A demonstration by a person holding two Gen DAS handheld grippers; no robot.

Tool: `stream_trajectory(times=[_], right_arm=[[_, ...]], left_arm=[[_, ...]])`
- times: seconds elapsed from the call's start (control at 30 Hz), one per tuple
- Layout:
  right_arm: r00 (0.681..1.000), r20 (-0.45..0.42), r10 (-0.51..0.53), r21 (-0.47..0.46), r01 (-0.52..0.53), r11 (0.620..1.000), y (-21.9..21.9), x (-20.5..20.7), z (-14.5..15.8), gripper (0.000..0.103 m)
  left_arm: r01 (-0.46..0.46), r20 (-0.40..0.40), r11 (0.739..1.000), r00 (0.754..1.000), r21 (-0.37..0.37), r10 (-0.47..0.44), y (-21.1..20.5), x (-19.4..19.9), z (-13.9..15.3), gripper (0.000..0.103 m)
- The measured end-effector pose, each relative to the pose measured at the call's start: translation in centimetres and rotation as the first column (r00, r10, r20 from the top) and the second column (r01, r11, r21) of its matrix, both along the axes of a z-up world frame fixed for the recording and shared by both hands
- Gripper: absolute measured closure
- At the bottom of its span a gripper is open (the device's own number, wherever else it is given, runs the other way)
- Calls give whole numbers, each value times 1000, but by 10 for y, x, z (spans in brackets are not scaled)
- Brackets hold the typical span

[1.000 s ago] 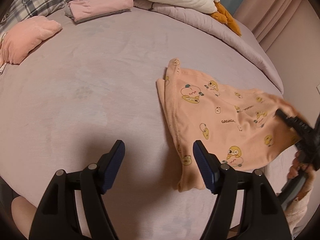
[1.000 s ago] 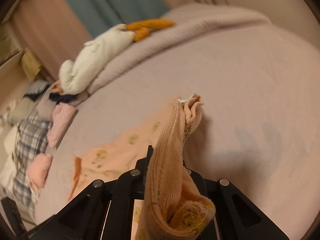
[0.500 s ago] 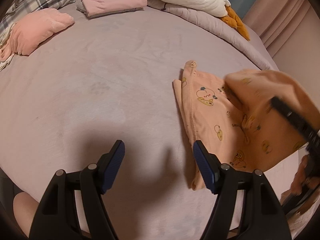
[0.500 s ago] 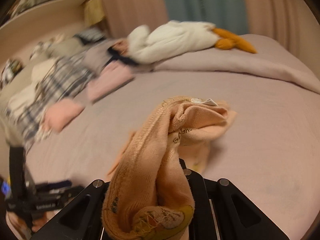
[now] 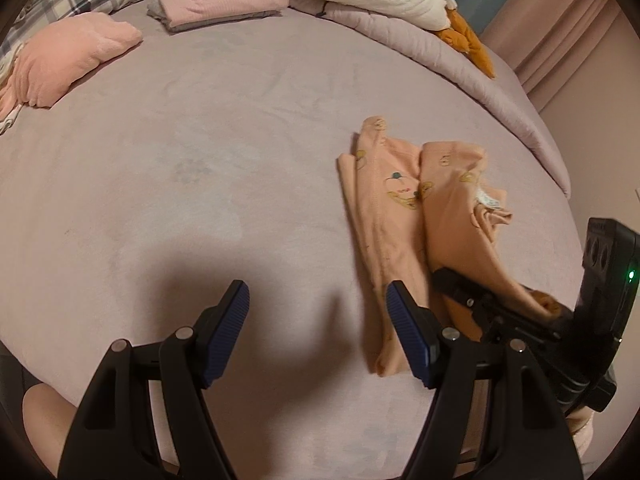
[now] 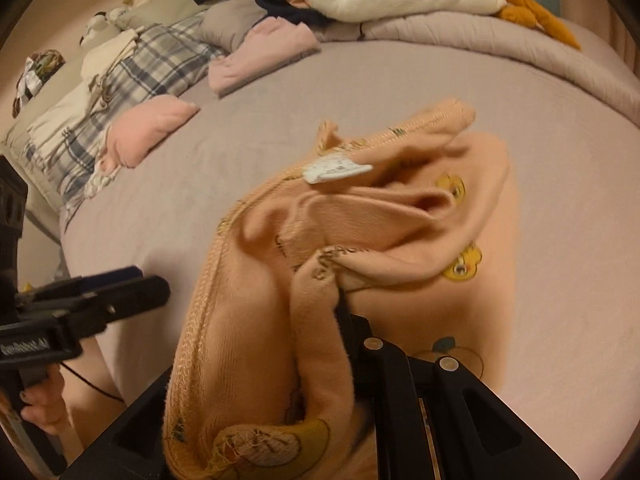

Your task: Fold small clothes

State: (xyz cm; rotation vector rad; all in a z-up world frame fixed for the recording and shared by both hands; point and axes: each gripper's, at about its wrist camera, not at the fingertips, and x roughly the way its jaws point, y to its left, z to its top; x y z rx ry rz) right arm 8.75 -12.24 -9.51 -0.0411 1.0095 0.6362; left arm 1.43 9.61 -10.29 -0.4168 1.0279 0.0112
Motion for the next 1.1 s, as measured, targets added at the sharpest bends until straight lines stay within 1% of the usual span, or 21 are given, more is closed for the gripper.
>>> stream_trajectory(times=[0.07,0.13,0.17,0.2,0.23,0.3,0.4,0.43,0.57,0.6,0.7,0.83,0.87,0.9,0.93,0.97,1.0,1.03,1.1], right_arm=[[1000,-14,11,21,-11,1000,-5,-3,5,80],[1000,-12,17,43,-16,999,-11,-9,11,53],[1000,-1,11,50,-11,999,-17,-12,14,47],[1000,13,7,54,-7,998,-22,-18,19,44],[1000,21,4,58,-6,998,-27,-21,21,44],[999,32,-9,67,7,998,-36,-26,26,44],[997,45,-54,83,51,995,-55,-33,33,40],[996,49,-69,91,64,994,-61,-34,34,38],[991,59,-122,106,115,988,-80,-39,38,37],[989,65,-135,106,128,986,-83,-40,39,37],[983,76,-167,106,158,982,-94,-43,41,37],[977,68,-204,112,196,974,-103,-39,38,37],[976,64,-208,110,200,974,-103,-37,36,37],[976,61,-208,108,201,974,-101,-34,33,37],[977,57,-207,108,200,974,-99,-32,32,37],[978,49,-202,106,196,975,-97,-30,30,37],[979,40,-202,103,197,975,-93,-26,27,37],[979,35,-203,101,198,975,-91,-24,26,37],[978,30,-205,94,202,975,-85,-21,24,37]], left_arm=[[19,14,1000,1000,-23,-19,-3,3,5,32],[46,33,997,998,-60,-44,-8,6,12,32],[62,44,995,997,-76,-58,-11,8,16,31],[79,57,993,996,-87,-74,-14,11,21,29],[95,71,991,994,-92,-89,-18,14,26,28],[119,96,989,989,-93,-110,-27,19,35,22],[173,110,981,981,-92,-162,-44,30,41,21],[189,105,978,978,-89,-180,-50,34,41,21],[261,82,962,964,-81,-254,-73,50,38,21],[274,66,958,961,-84,-269,-78,54,35,21],[291,49,954,956,-70,-288,-86,61,29,21],[271,7,962,962,-27,-271,-91,64,11,23],[270,-2,963,963,-28,-270,-90,63,5,25],[270,-10,962,963,-36,-271,-89,63,-1,30],[268,-16,962,963,-41,-269,-88,64,-5,33],[261,-29,965,965,-42,-262,-85,65,-12,42],[253,-37,967,966,-36,-254,-84,66,-16,53],[242,-43,970,969,-27,-243,-81,67,-20,58],[235,-36,971,971,-33,-236,-75,68,-23,81]])
